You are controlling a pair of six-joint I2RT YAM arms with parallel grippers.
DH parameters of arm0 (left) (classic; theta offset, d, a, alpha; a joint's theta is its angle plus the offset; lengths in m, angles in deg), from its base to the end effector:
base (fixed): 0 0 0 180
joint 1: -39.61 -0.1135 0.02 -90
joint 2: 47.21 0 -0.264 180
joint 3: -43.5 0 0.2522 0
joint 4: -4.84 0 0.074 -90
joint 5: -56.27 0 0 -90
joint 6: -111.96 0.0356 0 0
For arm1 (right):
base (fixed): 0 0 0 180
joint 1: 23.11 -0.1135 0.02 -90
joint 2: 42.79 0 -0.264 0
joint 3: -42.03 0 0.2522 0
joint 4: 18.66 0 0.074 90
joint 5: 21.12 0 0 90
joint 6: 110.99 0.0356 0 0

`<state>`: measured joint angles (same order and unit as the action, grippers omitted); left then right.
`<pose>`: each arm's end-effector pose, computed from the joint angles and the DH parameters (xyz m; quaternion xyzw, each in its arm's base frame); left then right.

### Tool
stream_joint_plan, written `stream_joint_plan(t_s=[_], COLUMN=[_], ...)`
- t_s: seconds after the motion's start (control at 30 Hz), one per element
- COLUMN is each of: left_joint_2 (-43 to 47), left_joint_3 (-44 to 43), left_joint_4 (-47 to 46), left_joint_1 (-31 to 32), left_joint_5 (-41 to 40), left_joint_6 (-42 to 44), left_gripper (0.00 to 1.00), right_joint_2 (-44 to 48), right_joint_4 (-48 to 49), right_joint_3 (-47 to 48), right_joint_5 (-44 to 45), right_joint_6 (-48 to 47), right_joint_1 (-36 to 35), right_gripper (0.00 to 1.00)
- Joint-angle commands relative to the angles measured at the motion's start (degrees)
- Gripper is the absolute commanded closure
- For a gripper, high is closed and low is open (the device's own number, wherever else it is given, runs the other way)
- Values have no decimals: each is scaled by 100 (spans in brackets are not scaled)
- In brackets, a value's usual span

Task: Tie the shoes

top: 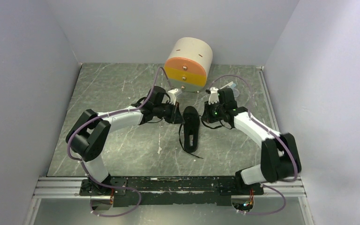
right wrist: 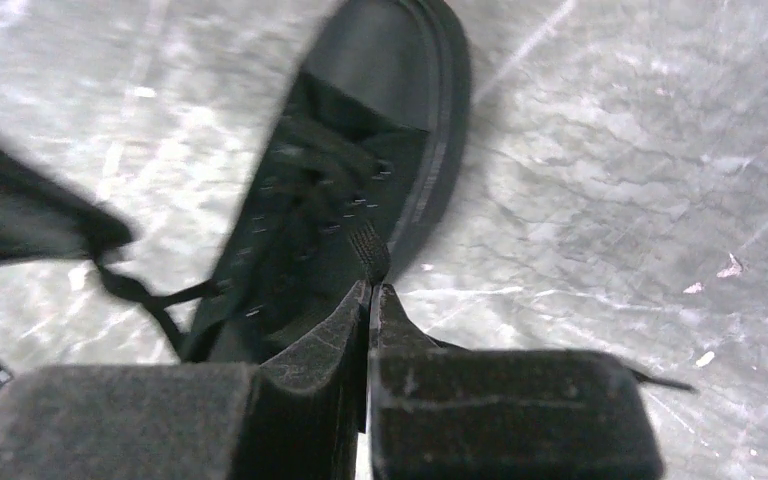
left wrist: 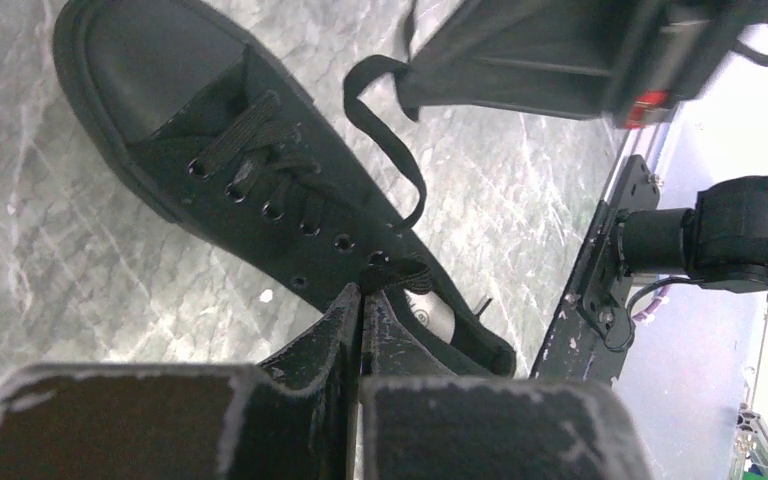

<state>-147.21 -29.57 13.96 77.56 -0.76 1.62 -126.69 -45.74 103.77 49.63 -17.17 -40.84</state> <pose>0.2835 -0.2457 0.1981 0.2580 0.8248 -0.4327 0.2567 0.2782 0.1013 0.1994 -0.1697 0.9104 0.2182 0.3080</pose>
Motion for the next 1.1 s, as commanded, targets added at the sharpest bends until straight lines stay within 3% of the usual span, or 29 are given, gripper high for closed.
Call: stream_joint_plan(t_s=[0.0, 0.3, 0.53, 1.07], left_joint_2=[-10, -205, -304, -431], left_joint_3=[25, 305, 251, 53], left_joint_4=[-690, -1805, -1735, -1512], left_joint_1=[-12, 45, 50, 192], left_joint_5=[517, 1220, 1070, 870], left_joint_6=[9, -587, -461, 100], left_gripper=[95, 95, 95, 71], right_joint_2=[921, 1229, 1337, 1249], right_joint_4=[-220, -348, -438, -572], right_joint_3=[-112, -100, -16, 126], right_joint_5=[-586, -1166, -1438, -1578], right_joint_6=[-110, -543, -574, -581], right_joint_1=[-115, -141, -142, -145], right_gripper=[97, 100, 100, 100])
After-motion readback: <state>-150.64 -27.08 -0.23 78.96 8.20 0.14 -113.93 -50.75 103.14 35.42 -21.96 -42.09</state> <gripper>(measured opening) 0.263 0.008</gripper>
